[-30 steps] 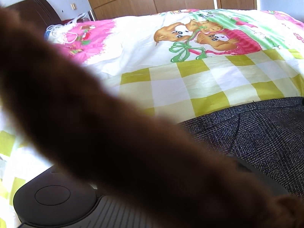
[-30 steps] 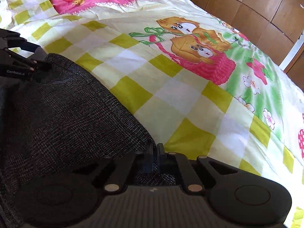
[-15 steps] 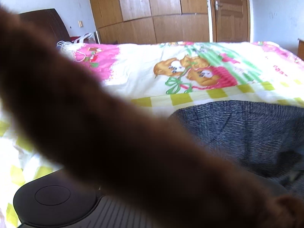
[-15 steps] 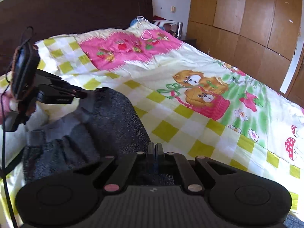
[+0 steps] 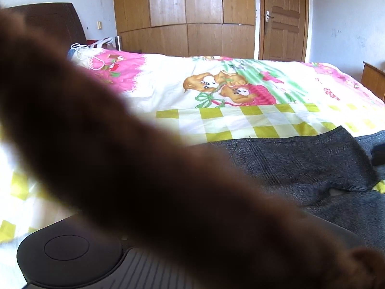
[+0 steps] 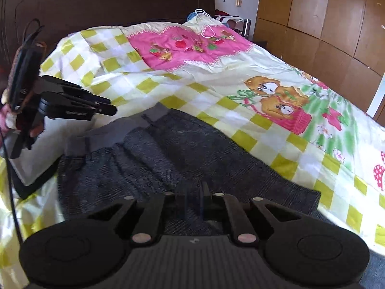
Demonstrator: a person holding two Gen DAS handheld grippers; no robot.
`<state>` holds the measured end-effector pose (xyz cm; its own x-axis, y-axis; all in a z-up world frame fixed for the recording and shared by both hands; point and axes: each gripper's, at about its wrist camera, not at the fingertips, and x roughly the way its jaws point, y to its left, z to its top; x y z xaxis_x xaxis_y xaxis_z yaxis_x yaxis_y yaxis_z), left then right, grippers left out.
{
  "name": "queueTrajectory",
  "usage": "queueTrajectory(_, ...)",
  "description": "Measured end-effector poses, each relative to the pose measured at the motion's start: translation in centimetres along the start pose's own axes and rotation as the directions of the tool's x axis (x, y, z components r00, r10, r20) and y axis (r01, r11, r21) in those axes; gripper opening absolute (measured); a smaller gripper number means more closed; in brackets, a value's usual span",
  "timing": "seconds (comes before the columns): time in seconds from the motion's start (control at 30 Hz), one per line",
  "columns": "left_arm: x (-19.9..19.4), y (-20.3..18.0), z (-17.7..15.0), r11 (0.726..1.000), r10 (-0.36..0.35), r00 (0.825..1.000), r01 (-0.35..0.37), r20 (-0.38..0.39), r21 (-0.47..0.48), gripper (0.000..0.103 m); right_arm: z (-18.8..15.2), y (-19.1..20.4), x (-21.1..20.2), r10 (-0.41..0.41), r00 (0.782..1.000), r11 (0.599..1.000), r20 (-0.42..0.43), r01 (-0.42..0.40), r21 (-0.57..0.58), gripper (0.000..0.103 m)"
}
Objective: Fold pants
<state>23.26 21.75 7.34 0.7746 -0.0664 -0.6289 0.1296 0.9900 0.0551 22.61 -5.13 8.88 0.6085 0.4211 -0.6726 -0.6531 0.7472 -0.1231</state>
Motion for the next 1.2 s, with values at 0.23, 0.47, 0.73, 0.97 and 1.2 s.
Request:
queueTrajectory(0.23,8.5,0.2,2.7,0.996,0.071,0.995,-0.066,-0.068,0.067,0.085,1.4,-7.4,10.5,-0.099,0.99,0.995,-0.098,0.095,-0.042,0.053)
queueTrajectory(0.47,15.2,1.2,3.4,0.994,0.107,0.976,-0.101,-0.189,0.043,0.085,1.1,-9.6,17.0,-0.083,0.969,0.992,-0.234,0.058,-0.111,0.06)
queueTrajectory(0.73,14.5,0.4,3.1,0.988,0.148,0.97,-0.137,-0.194,0.064,0.035,1.1,-8.5,16.3,-0.122,0.968,0.991,-0.219,0.106,-0.082,0.018)
queueTrajectory(0.97,10.7,2.0,4.3,0.995,0.101,0.986,-0.102,-0.131,-0.001,0.009,3.2,-7.7,11.0,-0.097,0.99,0.994,-0.107,0.091,-0.052,0.018)
queueTrajectory(1.2,10.4,1.9,3.4,0.997,0.074,0.99,-0.078,-0.119,-0.025,0.01,3.0,-7.4,11.4,-0.108,0.989,0.993,-0.106,0.102,-0.054,0.029)
